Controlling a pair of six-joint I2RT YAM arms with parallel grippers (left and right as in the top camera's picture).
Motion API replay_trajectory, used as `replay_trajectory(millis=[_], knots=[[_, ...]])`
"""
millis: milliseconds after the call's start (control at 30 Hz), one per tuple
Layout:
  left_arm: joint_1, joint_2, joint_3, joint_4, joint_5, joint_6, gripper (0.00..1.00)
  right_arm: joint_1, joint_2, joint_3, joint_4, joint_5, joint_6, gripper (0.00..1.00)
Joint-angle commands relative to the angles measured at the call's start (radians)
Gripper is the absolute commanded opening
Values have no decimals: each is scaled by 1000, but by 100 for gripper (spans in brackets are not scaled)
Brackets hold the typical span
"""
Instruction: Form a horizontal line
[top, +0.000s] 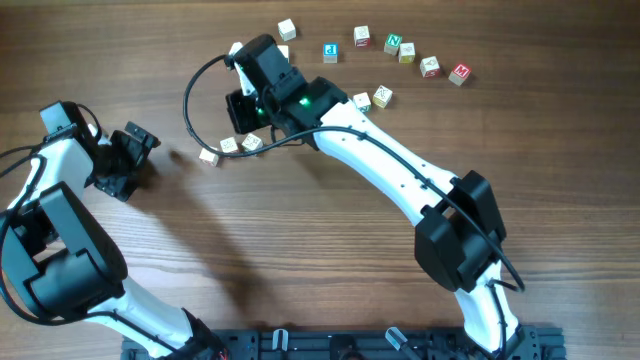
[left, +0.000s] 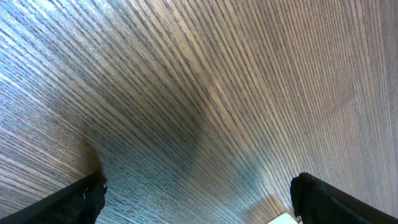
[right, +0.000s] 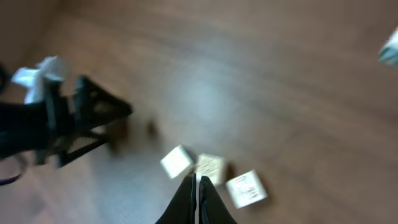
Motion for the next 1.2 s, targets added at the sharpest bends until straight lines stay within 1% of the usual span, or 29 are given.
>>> replay_trajectory(millis=[0,33,67,167,333,400,433,500,567,800,933,1067,1167], knots=[[12,74,-60,-19,-101,2,100,-15,-14,16,47,143,-152,5],[12,74,-60,-19,-101,2,100,-25,-10,16,71,143,-156,5],[12,74,-60,-19,-101,2,100,-50,5,16,139,135,-153,4],[12,74,-60,-19,-101,2,100,-65,53,16,204,75,-143,4],[12,74,-60,-19,-101,2,100,-71,87,16,216,100,-140,5],[12,74,-60,-19,-101,2,100,-93,98,16,224,94,-84,5],[12,74,-60,-19,-101,2,100,-105,108,16,227,79,-61,4],[12,74,-60,-19,-101,2,100,-135,123,16,244,-14,-29,4],[12,74,-60,-19,-101,2,100,-149,128,16,254,-36,0,4],[12,74,-60,-19,-101,2,100,-149,141,16,262,-46,-16,5],[12,74,-60,-19,-101,2,100,-148,163,16,285,-47,6,5],[12,74,-60,-19,-101,2,100,-140,176,16,289,-50,-18,5],[12,74,-60,-19,-101,2,100,-133,214,16,322,-91,-16,5]])
